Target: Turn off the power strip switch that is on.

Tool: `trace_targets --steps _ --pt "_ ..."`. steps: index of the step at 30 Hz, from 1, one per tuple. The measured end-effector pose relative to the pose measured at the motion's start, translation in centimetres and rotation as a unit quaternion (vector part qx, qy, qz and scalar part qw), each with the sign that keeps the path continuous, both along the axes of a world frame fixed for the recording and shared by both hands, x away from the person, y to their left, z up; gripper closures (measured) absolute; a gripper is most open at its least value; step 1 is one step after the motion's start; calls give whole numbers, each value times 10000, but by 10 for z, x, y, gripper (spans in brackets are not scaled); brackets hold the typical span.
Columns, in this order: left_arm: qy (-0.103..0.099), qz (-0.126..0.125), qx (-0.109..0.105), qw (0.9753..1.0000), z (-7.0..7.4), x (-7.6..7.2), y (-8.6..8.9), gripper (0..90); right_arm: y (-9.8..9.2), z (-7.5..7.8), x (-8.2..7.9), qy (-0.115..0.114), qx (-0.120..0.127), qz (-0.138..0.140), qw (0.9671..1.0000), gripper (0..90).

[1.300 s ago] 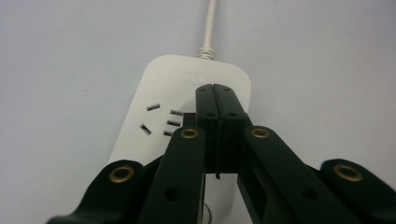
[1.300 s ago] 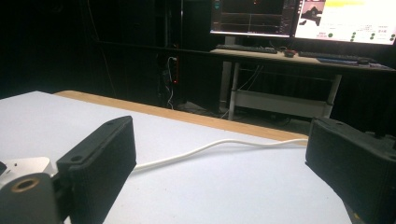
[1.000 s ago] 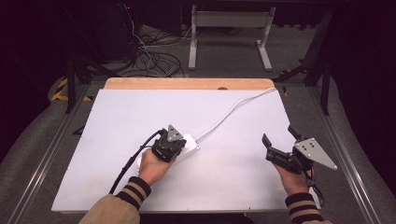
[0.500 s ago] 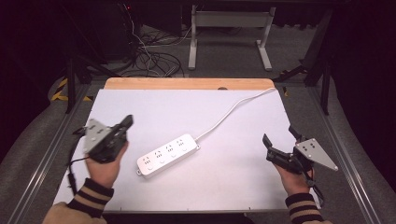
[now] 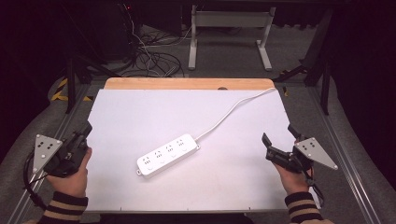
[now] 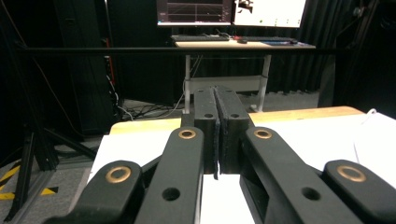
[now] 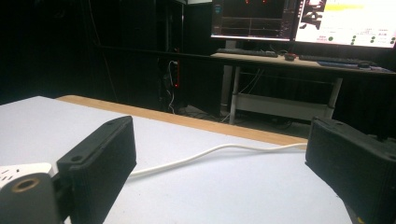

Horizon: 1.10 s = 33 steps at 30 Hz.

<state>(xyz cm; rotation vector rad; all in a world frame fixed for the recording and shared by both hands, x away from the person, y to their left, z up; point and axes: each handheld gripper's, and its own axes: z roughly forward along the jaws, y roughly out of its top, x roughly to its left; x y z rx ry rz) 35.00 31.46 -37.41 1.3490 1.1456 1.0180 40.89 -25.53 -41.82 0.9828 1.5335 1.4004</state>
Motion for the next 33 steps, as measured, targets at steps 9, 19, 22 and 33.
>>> trace_targets --steps 9,19,22,33 --pt "24 28 1 10000 -3 2 0 870 0 0 0 4 5 -12 10000 89" --pt "-120 71 117 9998 -10 9 -4 397 0 0 0 7 -17 -16 10000 89" --pt "-77 136 102 9998 -12 12 -5 167 0 0 0 11 -11 -21 10000 89" --pt "-62 200 -13 9998 -14 16 -2 68 0 0 0 6 -9 -9 10000 89"
